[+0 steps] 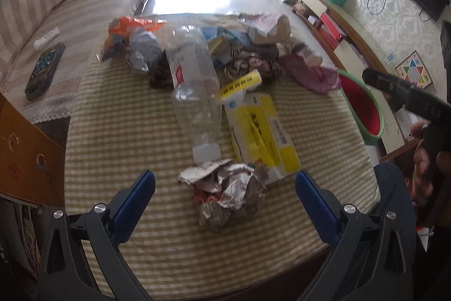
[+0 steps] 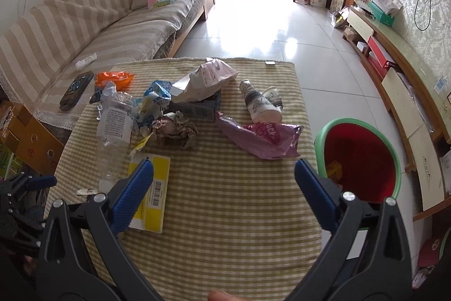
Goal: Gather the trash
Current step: 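Grasp the crumpled foil with the left tool while the right tool grasps the yellow medicine box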
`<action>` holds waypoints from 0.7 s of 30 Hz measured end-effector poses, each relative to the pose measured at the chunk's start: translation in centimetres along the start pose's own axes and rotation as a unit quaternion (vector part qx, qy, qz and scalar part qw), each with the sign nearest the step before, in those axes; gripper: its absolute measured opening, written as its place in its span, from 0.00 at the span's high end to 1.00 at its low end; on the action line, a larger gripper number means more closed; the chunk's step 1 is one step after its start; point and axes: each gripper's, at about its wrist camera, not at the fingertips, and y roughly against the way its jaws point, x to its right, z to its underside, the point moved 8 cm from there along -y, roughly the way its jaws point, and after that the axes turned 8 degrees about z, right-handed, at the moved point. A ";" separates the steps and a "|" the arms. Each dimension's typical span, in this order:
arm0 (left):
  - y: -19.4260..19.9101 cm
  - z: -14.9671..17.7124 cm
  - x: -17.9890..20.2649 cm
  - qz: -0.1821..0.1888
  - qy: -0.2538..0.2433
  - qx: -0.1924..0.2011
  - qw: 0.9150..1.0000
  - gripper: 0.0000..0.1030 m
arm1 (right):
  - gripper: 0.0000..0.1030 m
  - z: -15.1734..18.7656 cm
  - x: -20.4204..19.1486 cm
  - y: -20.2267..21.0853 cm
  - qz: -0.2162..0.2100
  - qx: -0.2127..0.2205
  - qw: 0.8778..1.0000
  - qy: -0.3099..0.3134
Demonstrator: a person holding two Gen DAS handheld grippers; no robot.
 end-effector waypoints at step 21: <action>-5.0 3.7 -1.9 0.025 0.041 -0.054 0.997 0.49 | 0.05 4.5 -10.6 -7.3 -0.093 -0.100 0.989 0.052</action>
